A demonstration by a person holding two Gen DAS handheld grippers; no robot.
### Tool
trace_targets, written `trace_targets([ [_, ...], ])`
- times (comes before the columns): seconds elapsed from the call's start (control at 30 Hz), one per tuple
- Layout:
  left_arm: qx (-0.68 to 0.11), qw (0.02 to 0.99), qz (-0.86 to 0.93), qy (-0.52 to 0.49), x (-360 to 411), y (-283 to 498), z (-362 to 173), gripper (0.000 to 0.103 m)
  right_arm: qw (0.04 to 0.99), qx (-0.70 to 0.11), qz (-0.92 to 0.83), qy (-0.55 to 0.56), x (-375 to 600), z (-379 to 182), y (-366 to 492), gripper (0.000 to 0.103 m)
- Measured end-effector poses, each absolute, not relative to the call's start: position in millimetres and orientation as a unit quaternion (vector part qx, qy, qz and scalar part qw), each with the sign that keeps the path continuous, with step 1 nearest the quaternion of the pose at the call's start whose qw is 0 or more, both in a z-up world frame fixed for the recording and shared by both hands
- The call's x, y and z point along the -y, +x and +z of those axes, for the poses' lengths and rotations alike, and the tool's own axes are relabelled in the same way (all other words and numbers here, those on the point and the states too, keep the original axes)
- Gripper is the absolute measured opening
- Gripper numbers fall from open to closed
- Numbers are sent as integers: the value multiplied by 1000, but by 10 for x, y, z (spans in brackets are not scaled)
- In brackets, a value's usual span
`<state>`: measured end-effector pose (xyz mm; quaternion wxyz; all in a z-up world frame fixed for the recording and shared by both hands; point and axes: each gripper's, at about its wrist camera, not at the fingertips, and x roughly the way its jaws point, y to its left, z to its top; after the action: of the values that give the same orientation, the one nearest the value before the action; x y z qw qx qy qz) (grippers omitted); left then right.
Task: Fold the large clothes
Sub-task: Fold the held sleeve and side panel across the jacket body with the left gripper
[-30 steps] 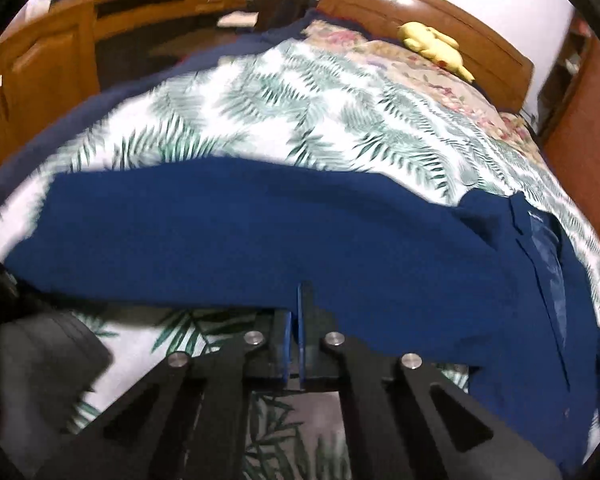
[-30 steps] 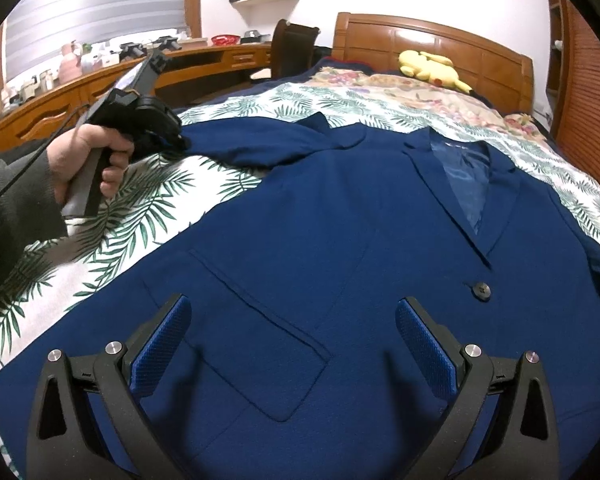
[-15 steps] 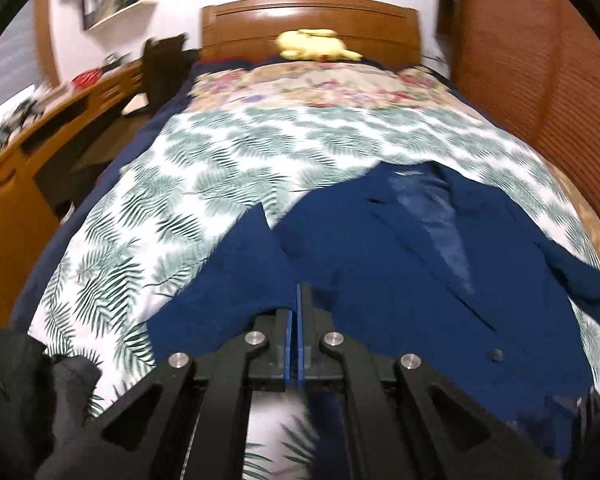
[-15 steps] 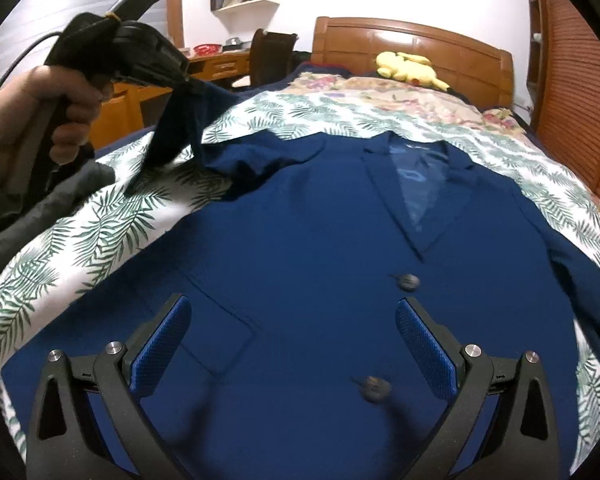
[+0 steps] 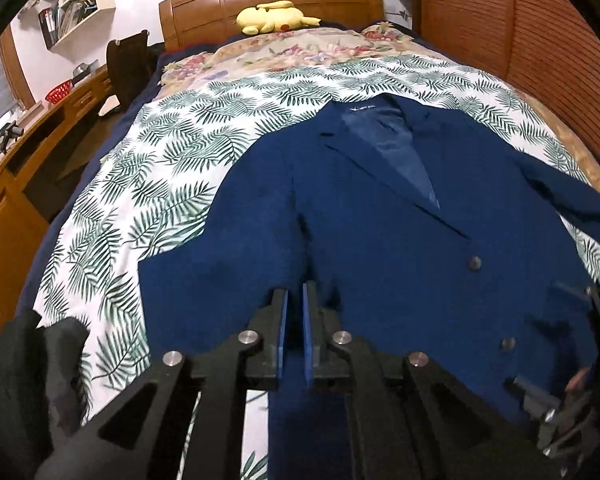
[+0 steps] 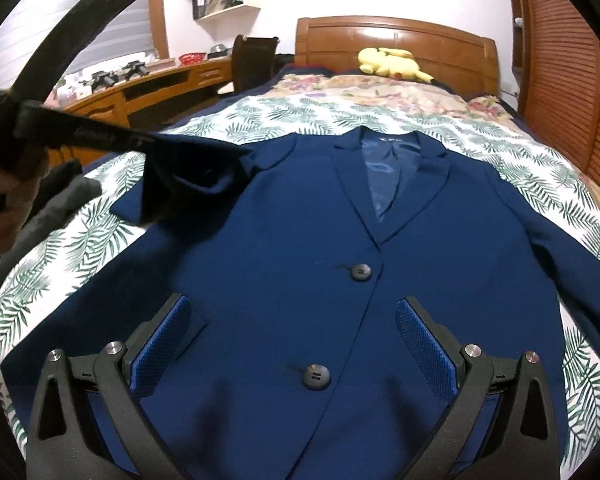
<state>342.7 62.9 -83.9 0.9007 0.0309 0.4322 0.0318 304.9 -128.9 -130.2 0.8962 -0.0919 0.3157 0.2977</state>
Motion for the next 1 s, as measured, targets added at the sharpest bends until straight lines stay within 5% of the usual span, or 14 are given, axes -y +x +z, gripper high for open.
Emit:
trace_targets([
  [0.43, -419, 907, 39, -10, -1160, 3108, -973, 36, 889, -329, 309, -83, 1229, -1384, 3077, 103],
  [1.0, -477, 868, 107, -82, -2139, 3429, -1846, 38, 878, -345, 313, -113, 1060, -1588, 3082, 103],
])
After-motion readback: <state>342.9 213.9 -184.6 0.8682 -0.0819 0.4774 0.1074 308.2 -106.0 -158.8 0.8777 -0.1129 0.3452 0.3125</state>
